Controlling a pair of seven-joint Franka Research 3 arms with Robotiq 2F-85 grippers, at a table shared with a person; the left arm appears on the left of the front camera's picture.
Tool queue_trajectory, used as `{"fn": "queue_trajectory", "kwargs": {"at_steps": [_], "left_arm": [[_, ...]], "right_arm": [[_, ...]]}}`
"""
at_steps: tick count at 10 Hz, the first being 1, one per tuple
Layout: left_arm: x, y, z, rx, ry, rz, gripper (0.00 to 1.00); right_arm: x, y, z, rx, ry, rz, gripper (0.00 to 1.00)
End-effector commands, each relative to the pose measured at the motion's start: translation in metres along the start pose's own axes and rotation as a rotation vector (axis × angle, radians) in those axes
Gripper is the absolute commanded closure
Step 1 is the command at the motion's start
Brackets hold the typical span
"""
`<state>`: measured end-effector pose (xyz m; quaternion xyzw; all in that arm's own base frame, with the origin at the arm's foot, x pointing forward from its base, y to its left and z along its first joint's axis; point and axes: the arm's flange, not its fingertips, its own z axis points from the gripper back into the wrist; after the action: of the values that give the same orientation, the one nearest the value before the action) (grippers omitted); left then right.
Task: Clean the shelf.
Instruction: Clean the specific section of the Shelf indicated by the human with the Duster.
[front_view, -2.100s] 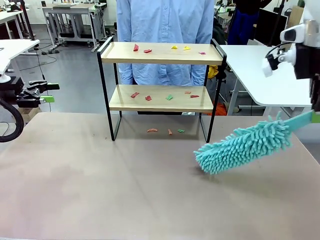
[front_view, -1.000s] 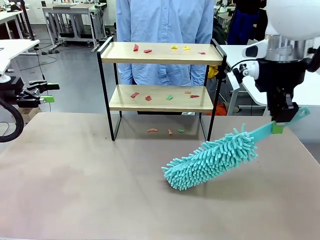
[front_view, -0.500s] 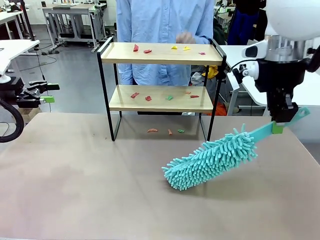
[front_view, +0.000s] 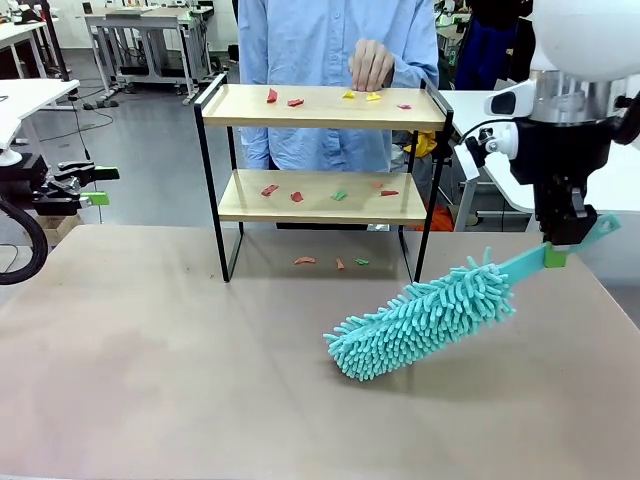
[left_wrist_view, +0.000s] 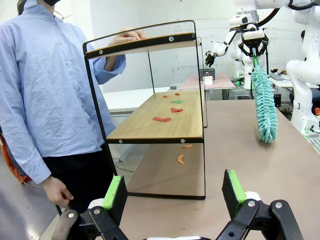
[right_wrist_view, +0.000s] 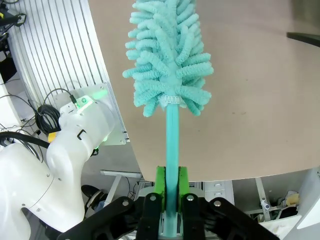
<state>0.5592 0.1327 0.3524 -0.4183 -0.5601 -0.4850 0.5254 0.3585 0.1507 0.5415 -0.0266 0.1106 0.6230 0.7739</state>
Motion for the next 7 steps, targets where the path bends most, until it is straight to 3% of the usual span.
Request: {"fn": "queue_trajectory", "kwargs": {"at_steps": [1, 7], "left_arm": [[0.0024, -0.0021, -0.0005, 0.001, -0.004, -0.012, 0.0], [0.0024, -0.0021, -0.0005, 0.001, -0.004, -0.012, 0.0]], "right_arm": [[-0.0043, 0.0009, 0.0017, -0.008, 0.005, 0.004, 0.87], [-0.0043, 0.0009, 0.0017, -0.008, 0.005, 0.004, 0.87]]}}
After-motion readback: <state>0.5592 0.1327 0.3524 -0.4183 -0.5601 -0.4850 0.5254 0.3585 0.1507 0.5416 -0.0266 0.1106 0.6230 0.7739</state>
